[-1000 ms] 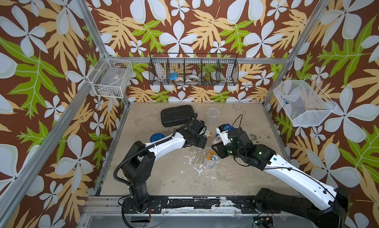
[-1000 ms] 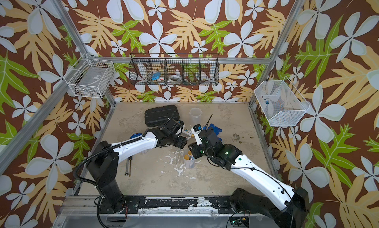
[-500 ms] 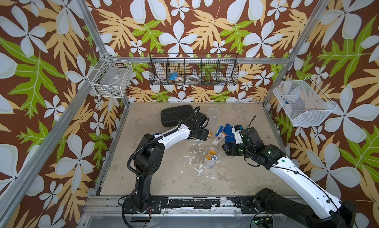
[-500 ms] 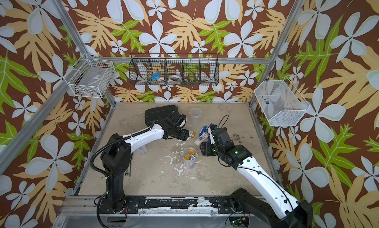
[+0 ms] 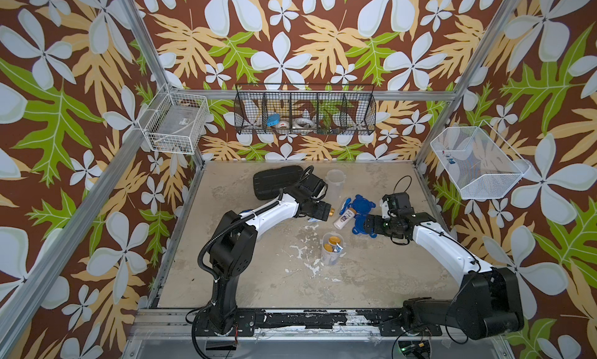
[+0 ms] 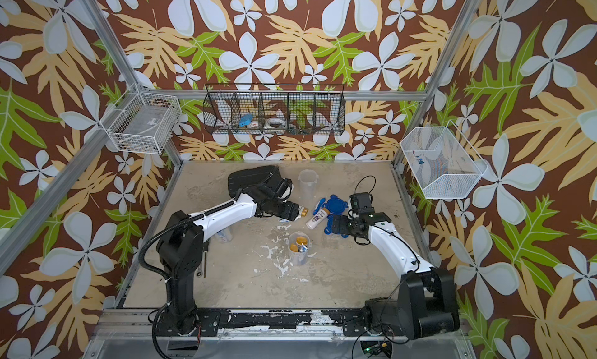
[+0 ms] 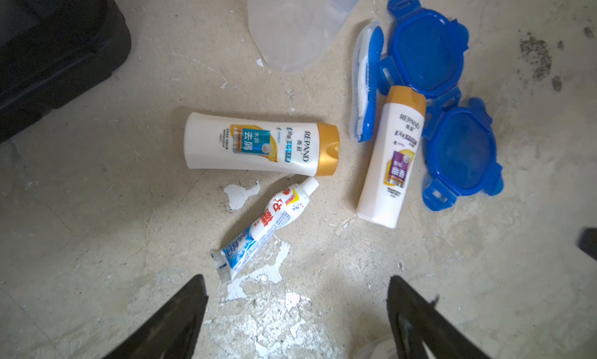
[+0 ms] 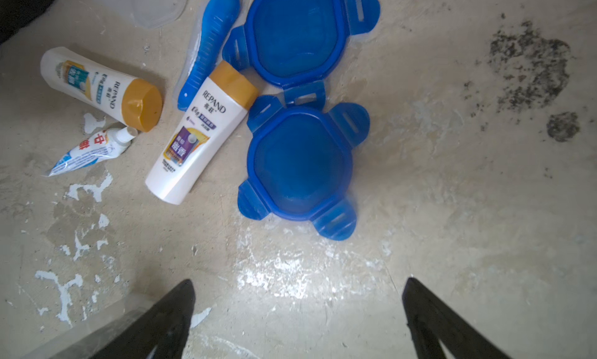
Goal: Pack away toiletry kits
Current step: Pick up the lid from the center of the board.
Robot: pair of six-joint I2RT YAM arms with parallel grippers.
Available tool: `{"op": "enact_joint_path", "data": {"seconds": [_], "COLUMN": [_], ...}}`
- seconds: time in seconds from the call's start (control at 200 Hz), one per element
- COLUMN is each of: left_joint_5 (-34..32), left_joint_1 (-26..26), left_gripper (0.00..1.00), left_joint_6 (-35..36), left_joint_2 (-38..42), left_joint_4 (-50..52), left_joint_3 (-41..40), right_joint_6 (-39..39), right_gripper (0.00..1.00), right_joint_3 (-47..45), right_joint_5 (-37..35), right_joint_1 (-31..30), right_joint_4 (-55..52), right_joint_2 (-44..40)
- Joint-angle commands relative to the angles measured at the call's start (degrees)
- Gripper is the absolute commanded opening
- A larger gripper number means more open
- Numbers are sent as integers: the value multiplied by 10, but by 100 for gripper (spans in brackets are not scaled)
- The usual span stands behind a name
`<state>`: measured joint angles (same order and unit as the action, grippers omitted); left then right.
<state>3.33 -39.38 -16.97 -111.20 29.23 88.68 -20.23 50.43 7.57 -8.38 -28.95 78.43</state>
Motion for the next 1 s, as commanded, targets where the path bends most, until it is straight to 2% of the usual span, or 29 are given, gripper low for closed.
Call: {"op": "enact_joint_path", "data": {"seconds": [0.0, 0.29, 0.435, 0.581, 0.826, 0.996], "left_joint_5": [17, 37, 39, 40, 45, 47], "left_joint_1": [2, 4, 5, 8, 16, 24], "left_gripper": [91, 95, 95, 95, 95, 95], "left_joint_6": [-7, -20, -20, -18, -17, -15], "left_joint_2": [21, 104, 116, 126, 145, 163], "left_joint_4": [-15, -46, -44, -45, -45, -51], "left_joint_3": [-16, -70, -74, -79, -91, -102], "right_joint_6": [17, 20, -11, -21, -13, -7], "right_gripper": [100, 100, 100, 100, 100, 100], "right_joint_3": [8, 39, 49, 77, 104, 90], "right_joint_5": [-13, -51, -38, -57, -141, -149], "right_joint_1": [0, 0, -10, -34, -52, -62], "right_joint_4": [38, 76, 103, 96, 64, 64], "right_joint_2": [34, 128, 165, 213, 255, 264]}}
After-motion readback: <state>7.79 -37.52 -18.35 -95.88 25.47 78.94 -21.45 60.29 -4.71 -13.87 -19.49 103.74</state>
